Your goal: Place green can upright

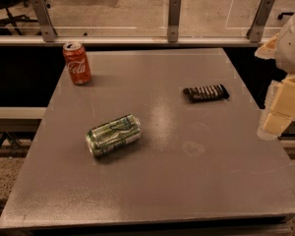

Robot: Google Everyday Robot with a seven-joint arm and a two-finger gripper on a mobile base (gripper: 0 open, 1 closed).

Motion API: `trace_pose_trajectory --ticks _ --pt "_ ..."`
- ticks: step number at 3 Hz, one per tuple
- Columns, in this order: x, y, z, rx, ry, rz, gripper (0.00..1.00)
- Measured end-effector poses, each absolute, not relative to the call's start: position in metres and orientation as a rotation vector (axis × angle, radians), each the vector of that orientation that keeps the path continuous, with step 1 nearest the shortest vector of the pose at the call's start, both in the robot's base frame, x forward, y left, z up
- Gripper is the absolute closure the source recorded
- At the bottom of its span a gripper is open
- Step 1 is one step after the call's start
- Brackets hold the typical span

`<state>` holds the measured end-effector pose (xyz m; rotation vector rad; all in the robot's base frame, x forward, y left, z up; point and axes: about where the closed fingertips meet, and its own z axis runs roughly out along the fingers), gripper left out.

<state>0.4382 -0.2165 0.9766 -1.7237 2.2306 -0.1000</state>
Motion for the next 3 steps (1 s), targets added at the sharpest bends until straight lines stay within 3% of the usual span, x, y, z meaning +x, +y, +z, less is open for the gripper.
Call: trace_pose_trajectory --ticks 1,3 --pt "0.438 -0.216 0.977 -1.724 2.232 -0.091 0.0" --pt "0.456 -0.181 0.974 -1.817 2.198 0.159 0.0"
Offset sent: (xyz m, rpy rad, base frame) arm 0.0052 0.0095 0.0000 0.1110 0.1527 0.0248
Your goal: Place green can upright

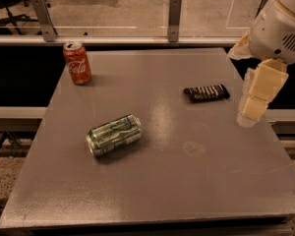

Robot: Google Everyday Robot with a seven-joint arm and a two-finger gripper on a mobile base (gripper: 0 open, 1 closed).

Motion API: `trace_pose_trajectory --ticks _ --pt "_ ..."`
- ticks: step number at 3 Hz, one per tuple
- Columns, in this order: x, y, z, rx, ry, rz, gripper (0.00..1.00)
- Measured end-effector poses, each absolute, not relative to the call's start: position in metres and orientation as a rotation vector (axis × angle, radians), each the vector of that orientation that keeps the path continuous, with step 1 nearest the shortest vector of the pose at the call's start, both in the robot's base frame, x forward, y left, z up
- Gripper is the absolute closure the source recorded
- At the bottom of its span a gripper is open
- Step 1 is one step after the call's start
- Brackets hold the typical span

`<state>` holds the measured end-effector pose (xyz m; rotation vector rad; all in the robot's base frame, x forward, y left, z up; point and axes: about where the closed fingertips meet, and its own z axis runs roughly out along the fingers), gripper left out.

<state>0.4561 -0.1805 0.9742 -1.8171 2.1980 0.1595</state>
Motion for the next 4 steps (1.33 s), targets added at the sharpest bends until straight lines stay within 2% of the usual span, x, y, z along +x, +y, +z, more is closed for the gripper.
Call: trace_pose_trajectory --ticks 2,4 --pt "0.47 -0.086 0.969 -1.981 1.937 0.321 0.0" --pt "0.454 0.001 0.941 -2.152 1.688 0.314 0.0"
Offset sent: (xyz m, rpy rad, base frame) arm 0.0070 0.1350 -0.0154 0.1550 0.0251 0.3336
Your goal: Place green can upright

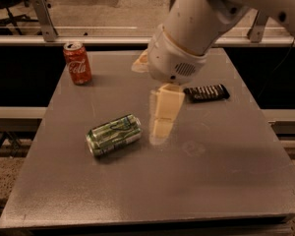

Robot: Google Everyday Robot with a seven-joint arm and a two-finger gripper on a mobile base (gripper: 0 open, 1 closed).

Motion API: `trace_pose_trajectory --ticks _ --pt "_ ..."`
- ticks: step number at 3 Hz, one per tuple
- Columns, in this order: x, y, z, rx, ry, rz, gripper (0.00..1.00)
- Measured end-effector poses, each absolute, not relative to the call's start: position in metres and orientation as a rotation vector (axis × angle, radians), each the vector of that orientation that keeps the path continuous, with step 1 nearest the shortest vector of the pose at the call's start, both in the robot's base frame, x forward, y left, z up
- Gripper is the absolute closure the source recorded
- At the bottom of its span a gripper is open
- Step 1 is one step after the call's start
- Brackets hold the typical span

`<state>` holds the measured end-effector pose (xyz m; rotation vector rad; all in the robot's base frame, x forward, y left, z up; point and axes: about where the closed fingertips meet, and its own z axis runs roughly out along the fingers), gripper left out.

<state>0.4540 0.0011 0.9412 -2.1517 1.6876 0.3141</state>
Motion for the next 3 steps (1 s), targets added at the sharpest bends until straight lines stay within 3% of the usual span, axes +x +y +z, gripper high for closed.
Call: trace_pose_trajectory --ticks 3 --pt "0.423 0.086 0.898 -2.397 1.453 0.214 0.0"
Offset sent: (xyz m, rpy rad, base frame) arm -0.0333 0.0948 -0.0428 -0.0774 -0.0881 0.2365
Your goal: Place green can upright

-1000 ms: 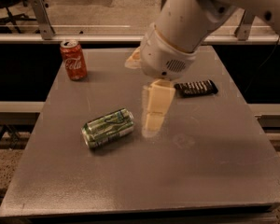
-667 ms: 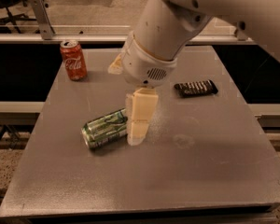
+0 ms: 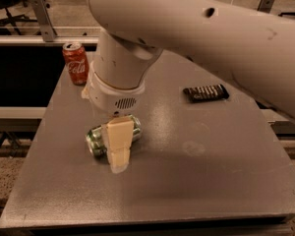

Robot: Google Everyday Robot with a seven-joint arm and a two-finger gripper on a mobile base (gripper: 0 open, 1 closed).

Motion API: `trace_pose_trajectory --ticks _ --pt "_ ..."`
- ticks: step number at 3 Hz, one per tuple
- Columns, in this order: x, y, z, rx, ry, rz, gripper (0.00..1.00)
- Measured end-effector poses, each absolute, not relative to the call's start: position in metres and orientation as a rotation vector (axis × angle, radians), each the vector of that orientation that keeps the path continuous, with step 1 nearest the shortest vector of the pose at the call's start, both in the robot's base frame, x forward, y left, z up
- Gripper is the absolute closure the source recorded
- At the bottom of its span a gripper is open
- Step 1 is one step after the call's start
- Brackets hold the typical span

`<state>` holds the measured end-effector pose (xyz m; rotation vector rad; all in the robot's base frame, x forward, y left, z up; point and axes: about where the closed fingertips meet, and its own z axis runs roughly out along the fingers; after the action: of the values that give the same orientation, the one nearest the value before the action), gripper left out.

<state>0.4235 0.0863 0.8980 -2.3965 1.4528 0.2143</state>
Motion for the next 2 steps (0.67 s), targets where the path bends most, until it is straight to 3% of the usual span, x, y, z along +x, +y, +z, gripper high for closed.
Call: trace_pose_trajectory --ticks 2 --pt "0.429 0.099 0.854 -2.552 1.416 0.145 0.0"
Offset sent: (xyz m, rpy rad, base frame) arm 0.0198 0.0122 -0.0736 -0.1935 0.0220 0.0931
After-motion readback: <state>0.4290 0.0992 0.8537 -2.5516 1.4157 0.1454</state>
